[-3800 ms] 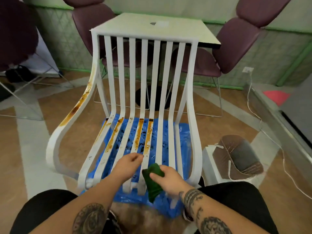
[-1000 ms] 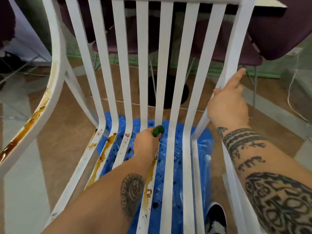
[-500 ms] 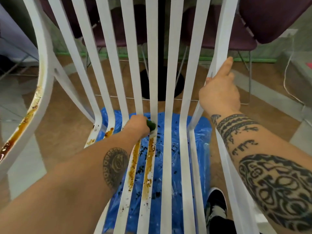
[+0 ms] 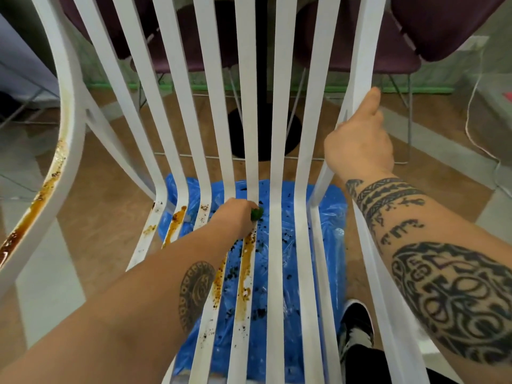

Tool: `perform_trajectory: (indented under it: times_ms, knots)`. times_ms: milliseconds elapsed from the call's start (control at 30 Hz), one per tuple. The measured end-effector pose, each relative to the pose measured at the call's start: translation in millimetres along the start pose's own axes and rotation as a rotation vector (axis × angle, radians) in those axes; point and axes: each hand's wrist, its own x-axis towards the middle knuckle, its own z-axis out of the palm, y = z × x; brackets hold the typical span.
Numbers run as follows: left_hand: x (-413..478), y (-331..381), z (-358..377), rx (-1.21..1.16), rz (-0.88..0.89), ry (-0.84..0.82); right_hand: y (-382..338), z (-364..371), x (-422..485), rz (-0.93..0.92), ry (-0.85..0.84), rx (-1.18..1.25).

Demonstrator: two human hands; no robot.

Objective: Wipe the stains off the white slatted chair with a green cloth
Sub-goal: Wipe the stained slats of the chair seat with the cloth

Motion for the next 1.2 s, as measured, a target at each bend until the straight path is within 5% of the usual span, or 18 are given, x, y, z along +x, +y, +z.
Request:
perform_trajectory:
  times_ms: [133,267,567,833,1000,1200]
  knots:
    - [-6.0,-6.1,-11.7,-0.012,-0.045,-0.084,-2.1,-2.7,-2.5,-0.013,-0.002,0.022]
    - [-15.3,-2.0,-9.2,-0.062,-0.035,0.099,-0.6,-2.0,-3.4,-0.016,-0.005,0.031]
    - [-33.0,5.5,15.6,0.059,-0.063,-0.035,-2.4,-4.9,-3.4,-0.021,-0.015,0.065]
    - [-61.9,4.8,6.2,-0.077,-0.084,-0.087,-2.7,-10.3,-8.0,-0.019,-0.04,0.084]
    - [-51.6,3.0,5.9,-0.272,-0.145,0.273,0.7,-7.6,-5.3,-0.036,-0.046,0.099]
    - [-39.8,10.8,19.0,-0.154,-0.15,0.077,4.2,-2.5,-0.9,-0.053,-0.025,0.097]
